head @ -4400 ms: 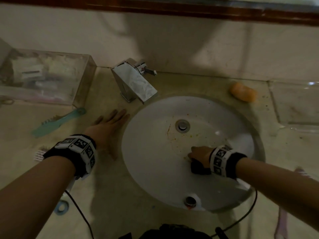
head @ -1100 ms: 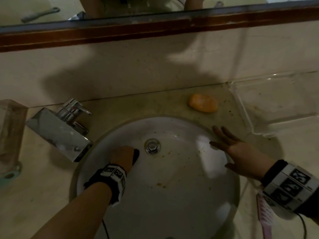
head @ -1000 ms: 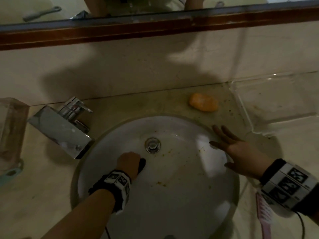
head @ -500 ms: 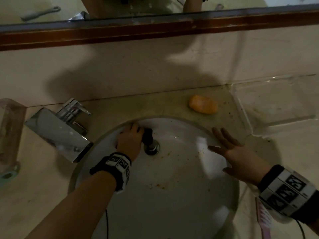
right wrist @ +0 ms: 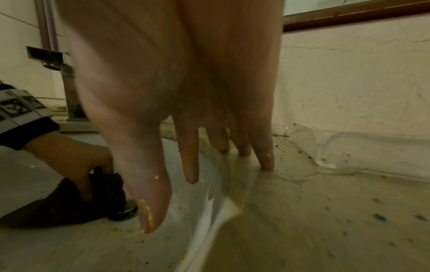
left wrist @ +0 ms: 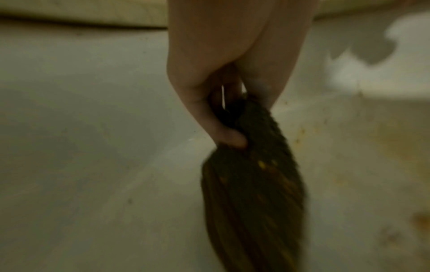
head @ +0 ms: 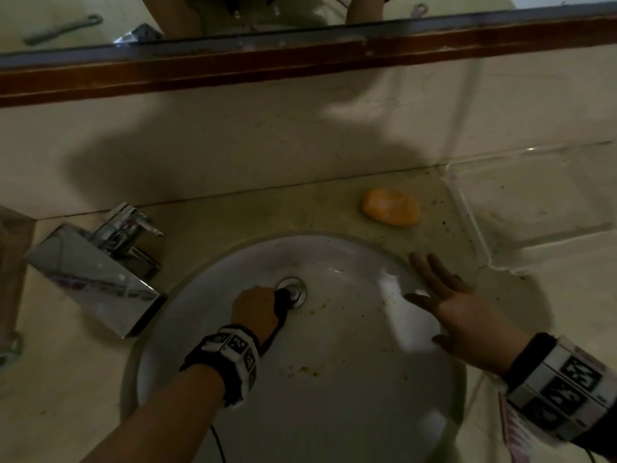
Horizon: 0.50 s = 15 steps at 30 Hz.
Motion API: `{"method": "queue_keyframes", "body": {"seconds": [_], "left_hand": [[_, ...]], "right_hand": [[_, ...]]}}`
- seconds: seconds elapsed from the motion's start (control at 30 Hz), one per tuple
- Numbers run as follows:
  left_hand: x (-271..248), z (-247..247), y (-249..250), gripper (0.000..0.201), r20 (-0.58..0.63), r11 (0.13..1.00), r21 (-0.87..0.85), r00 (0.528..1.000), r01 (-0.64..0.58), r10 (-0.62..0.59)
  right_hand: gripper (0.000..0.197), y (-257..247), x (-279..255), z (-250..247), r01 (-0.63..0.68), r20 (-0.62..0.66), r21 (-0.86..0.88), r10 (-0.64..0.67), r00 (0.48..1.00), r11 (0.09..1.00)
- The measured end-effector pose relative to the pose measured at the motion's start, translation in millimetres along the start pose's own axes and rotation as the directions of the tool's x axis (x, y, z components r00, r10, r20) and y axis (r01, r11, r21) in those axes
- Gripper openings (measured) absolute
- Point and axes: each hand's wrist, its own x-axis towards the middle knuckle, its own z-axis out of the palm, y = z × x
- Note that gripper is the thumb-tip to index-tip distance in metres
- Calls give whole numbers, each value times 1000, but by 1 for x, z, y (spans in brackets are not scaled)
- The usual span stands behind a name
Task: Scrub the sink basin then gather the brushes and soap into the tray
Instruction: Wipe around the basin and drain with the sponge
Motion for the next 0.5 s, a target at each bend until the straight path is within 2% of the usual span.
{"method": "queue_keyframes", "body": {"seconds": [0.07, 0.13, 0.2, 0.27, 0.3, 0.37, 0.5], "left_hand": [[-6, -3, -4, 47, 25, 993, -111, 999, 44, -42], [-4, -10, -6, 49, -69, 967, -230, 989, 113, -132], [3, -15, -2, 43, -183, 894, -393, 934, 216, -306], [9, -16, 6, 26, -192, 779, -563, 873, 277, -449], [11, -14, 13, 23, -170, 740, -603, 858, 297, -484], [17, -9, 30, 26, -132, 741, -596, 873, 308, -470], [28, -11, 64, 30, -117, 857, -463, 943, 227, -312]], "right_hand": [[72, 0, -2, -2, 4, -4, 14, -4, 1000, 1000], [71, 0, -2, -3, 7, -14, 26, -6, 1000, 1000], [70, -1, -1, -2, 6, -23, 31, -5, 1000, 999], [70, -1, -1, -1, 5, -27, 37, -4, 1000, 999], [70, -1, -1, -1, 6, -27, 39, -5, 1000, 999], [71, 0, -1, -1, 11, -28, 52, -10, 1000, 999], [70, 2, 0, -1, 19, -28, 58, -17, 999, 998]]}}
